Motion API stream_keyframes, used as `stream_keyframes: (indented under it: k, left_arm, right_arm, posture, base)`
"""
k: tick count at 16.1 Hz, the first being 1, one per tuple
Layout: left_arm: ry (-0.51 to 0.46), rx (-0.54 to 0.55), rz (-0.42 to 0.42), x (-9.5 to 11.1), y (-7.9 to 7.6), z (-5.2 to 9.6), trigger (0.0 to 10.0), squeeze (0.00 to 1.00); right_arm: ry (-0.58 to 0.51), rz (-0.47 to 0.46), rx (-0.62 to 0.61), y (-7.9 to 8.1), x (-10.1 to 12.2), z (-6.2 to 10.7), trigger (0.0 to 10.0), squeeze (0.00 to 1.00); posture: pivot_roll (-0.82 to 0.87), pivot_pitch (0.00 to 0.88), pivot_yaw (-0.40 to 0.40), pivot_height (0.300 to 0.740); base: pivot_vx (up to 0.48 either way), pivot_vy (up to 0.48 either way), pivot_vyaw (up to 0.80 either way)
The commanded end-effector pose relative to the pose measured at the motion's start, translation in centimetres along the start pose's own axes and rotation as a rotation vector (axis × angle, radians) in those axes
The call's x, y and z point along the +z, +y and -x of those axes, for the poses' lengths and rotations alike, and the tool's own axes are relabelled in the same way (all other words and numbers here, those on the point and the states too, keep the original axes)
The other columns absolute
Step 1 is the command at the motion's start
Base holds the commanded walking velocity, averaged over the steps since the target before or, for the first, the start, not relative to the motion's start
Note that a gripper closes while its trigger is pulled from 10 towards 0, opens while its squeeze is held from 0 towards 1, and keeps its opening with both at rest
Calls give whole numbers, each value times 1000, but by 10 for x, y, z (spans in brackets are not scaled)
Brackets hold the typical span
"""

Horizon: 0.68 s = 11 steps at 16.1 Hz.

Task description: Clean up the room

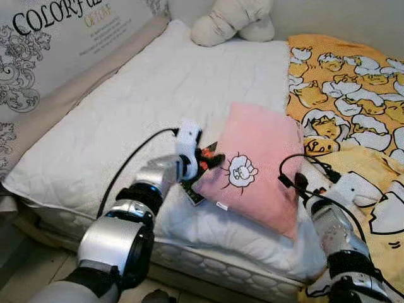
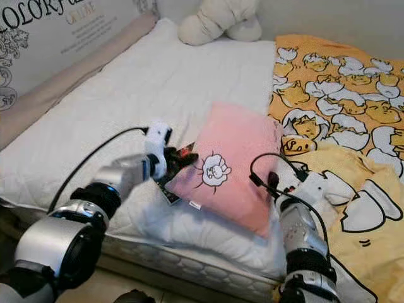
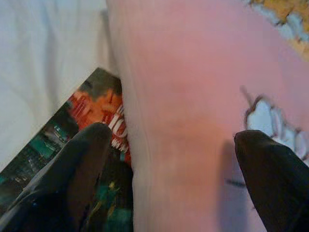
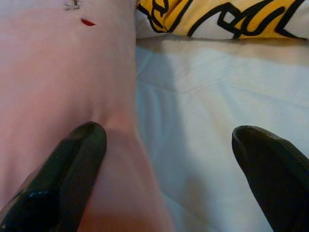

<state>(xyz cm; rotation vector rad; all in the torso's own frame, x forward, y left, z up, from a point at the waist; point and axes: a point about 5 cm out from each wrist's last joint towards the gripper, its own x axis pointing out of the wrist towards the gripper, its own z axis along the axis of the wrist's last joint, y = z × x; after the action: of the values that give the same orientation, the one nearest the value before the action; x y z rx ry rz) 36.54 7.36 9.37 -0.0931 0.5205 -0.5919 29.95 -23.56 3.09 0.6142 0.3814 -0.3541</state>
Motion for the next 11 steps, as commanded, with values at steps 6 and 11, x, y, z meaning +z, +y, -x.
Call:
stream_keyframes:
  k: [6,11]
  left_arm:
    - [-30,-33,15,5,-29,-14,10000,0]
    - [61,66,-9,-26,-25,-14,10000,0]
  right_arm:
    - [73,-78,91,42,-35,-4,10000,0]
    - [128,-16,57,31,-45,-4,10000,0]
  posture:
    - [-14,0,27,740]
    - [-33,0,27,740]
  base:
    - [0,0,0]
    - [0,0,0]
